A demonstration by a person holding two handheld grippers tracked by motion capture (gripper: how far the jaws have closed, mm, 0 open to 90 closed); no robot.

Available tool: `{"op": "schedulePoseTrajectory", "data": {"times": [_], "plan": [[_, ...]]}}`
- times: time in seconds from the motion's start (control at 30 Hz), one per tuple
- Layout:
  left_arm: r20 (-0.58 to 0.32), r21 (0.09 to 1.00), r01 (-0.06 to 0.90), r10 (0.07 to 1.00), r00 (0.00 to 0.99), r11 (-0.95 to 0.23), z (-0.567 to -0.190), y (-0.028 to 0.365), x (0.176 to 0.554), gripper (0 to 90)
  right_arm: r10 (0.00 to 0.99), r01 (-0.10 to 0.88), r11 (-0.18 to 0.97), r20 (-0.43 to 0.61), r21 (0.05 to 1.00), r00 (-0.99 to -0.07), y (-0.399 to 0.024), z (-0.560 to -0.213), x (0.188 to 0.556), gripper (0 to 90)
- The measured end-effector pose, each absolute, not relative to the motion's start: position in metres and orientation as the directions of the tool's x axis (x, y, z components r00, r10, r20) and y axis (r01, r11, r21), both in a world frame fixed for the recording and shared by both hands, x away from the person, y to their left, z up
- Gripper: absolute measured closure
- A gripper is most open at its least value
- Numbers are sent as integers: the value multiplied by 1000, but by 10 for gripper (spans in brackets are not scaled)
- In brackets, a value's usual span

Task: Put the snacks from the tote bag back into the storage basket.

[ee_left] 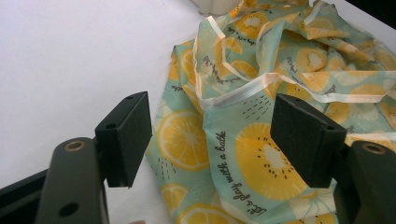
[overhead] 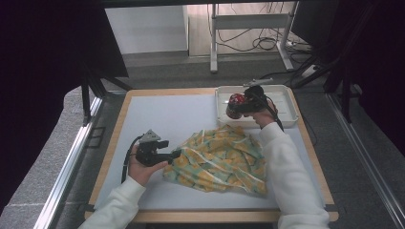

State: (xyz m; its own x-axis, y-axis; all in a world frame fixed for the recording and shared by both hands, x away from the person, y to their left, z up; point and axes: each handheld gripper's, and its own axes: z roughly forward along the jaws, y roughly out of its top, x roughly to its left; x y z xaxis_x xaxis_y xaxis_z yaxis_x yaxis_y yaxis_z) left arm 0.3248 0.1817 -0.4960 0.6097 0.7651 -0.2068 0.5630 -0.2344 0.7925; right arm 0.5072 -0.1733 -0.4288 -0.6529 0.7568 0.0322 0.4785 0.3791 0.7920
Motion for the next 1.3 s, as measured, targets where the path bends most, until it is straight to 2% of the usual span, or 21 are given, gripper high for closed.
{"op": "schedulePoseTrajectory", "data": {"times": [0.33,1.3], "plan": [[-207,787,570,767,607,-238,-498,181,325,296,762,489,402,13,774,-648,-166,-439,526,241],[-204,790,565,768,608,-238,-498,182,326,296,741,516,487,-20,705,-672,-147,-474,532,233]]}}
